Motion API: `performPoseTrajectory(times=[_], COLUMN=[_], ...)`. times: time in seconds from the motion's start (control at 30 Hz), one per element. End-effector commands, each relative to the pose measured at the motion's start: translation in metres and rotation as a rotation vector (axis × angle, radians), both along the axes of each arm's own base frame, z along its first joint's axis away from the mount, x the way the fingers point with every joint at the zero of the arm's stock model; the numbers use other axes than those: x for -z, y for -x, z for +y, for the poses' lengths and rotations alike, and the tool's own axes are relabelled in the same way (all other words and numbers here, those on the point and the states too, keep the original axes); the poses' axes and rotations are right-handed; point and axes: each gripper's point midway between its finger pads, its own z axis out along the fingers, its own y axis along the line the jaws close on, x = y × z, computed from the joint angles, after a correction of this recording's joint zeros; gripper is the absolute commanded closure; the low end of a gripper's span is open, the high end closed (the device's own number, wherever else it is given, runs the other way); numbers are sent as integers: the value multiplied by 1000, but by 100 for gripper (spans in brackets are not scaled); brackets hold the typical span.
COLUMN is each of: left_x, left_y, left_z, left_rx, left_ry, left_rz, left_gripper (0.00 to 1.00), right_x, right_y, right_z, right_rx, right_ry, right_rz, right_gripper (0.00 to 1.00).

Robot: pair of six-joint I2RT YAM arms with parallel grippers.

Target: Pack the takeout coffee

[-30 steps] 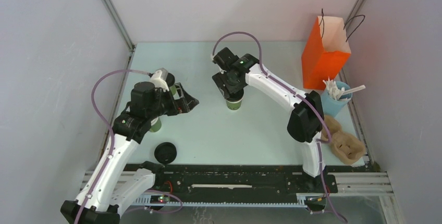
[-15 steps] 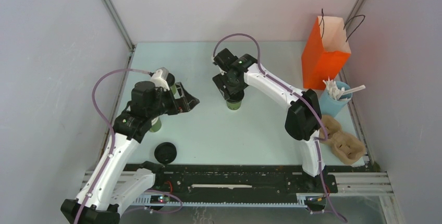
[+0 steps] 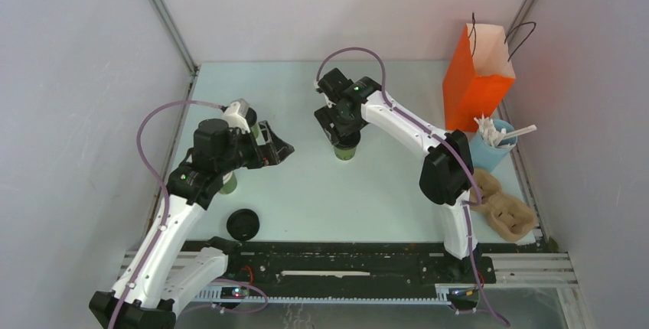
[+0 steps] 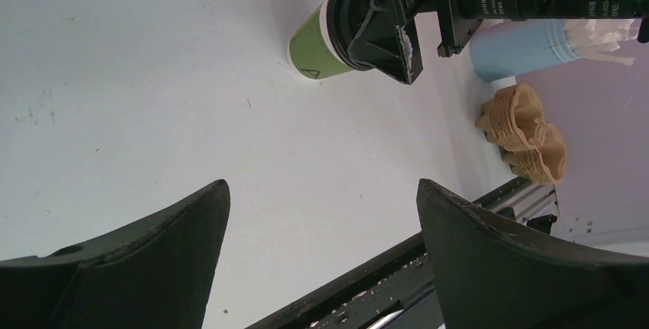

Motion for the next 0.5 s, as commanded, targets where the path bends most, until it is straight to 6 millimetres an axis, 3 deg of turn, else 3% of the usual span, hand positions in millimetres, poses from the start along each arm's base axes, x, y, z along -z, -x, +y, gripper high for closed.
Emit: performPoseTrajectory(times=[0.0, 0.23, 0.37, 0.47], left_x=[0, 7, 10, 11], left_y=[0, -1, -3, -9], left_z=[-5, -10, -17, -29], left_rx=[36, 47, 52, 64], left_ry=[-1, 10, 52, 134], left_rz=[-24, -7, 8, 31], left_gripper=[4, 4, 3, 2], right_x=[-23, -33, -69, -96], right_y=[-10, -15, -7, 7], right_z=[9, 11, 8, -2], right_rx=[-14, -1, 17, 43], right_ry=[-54, -72, -144, -311], right_rz=[-53, -78, -107, -82], right_gripper=[8, 1, 0, 0])
